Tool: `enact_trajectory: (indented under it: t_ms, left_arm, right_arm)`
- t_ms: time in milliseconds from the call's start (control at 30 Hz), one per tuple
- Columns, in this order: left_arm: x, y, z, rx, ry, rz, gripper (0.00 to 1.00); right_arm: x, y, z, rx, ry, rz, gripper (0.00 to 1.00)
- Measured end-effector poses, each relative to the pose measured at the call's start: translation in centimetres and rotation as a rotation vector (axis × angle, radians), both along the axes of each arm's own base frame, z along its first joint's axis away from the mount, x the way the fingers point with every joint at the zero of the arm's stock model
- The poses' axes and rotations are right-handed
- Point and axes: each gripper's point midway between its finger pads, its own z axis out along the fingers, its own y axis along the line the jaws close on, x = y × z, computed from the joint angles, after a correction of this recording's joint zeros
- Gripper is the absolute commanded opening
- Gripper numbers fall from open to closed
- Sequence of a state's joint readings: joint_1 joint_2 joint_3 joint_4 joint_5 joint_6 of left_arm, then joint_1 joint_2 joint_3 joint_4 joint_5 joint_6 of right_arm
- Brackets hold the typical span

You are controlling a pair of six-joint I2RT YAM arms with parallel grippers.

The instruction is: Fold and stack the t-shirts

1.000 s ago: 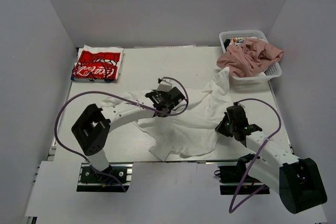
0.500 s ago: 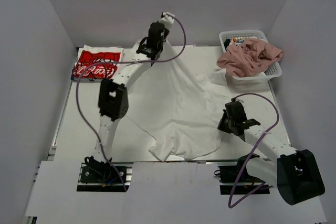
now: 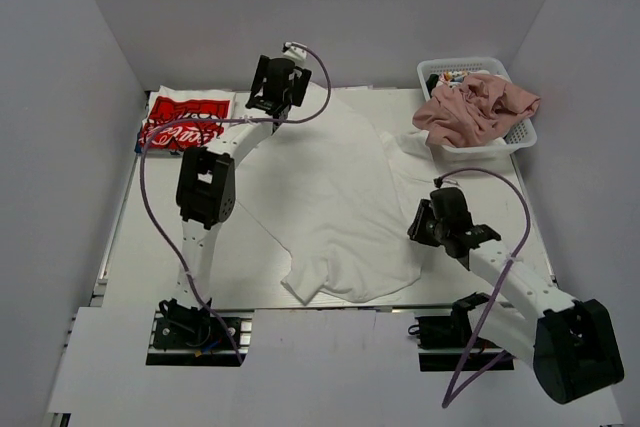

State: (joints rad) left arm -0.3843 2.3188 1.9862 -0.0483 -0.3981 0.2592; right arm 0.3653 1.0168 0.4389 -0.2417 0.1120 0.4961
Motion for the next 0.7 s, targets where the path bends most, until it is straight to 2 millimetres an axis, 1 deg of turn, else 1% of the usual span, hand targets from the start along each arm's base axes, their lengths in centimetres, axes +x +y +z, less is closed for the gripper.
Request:
enact_trajectory:
  t_ms: [33, 67, 100, 133, 200, 233, 267, 333, 400, 467, 500, 533, 700]
  left_arm:
    - [-0.8, 0.2, 1.0, -0.024, -0.002, 0.018, 1.00]
    - [-1.5, 0.3, 2.1, -0.046, -0.012, 0.035, 1.00]
    - [-2.3, 0.7, 3.0, -0.069, -0.018, 0.061, 1.00]
    - [-3.0, 1.0, 3.5, -0.087, -0.016, 0.085, 1.00]
    - [-4.5, 2.0, 3.3, -0.121, 0.008, 0.138, 1.00]
    - [-5.1, 2.5, 2.6, -0.143, 0.031, 0.166, 1.00]
    - [-5.9, 3.0, 1.4, -0.163, 0.063, 0.196, 1.00]
    - [-7.6, 3.9, -2.3, -0.180, 0.158, 0.244, 1.00]
    - [-10.1, 5.0, -7.1, -0.180, 0.284, 0.311, 1.00]
    - [-12.7, 6.2, -11.1, -0.168, 0.393, 0.379, 1.00]
    - [-14.1, 6.9, -12.8, -0.161, 0.445, 0.417, 1.00]
    - [-14.7, 7.4, -13.6, -0.177, 0.457, 0.458, 1.00]
    - [-17.2, 8.0, -14.2, -0.288, 0.493, 0.608, 1.00]
  right_arm:
    - [0.3, 0.3, 0.9, 0.008, -0.029, 0.012, 0.51]
    - [0.6, 0.5, 1.7, 0.016, -0.052, 0.020, 0.70]
    - [0.9, 0.8, 2.5, 0.018, -0.071, 0.031, 0.81]
    - [1.2, 1.1, 3.3, 0.022, -0.091, 0.041, 0.90]
    - [1.7, 1.8, 4.4, 0.032, -0.117, 0.066, 0.90]
    - [1.8, 2.2, 4.7, 0.035, -0.122, 0.082, 0.90]
    - [1.8, 2.7, 4.8, 0.037, -0.117, 0.099, 0.90]
    - [1.7, 3.7, 4.3, 0.033, -0.085, 0.135, 0.90]
    - [1.3, 4.8, 3.2, 0.018, -0.037, 0.171, 0.90]
    - [0.9, 5.4, 2.2, 0.003, 0.003, 0.185, 0.90]
    - [0.6, 5.7, 1.5, -0.008, 0.028, 0.191, 0.90]
    - [0.3, 5.8, 0.9, -0.018, 0.049, 0.189, 0.90]
    - [-0.6, 5.3, -0.9, -0.036, 0.132, 0.129, 0.90]
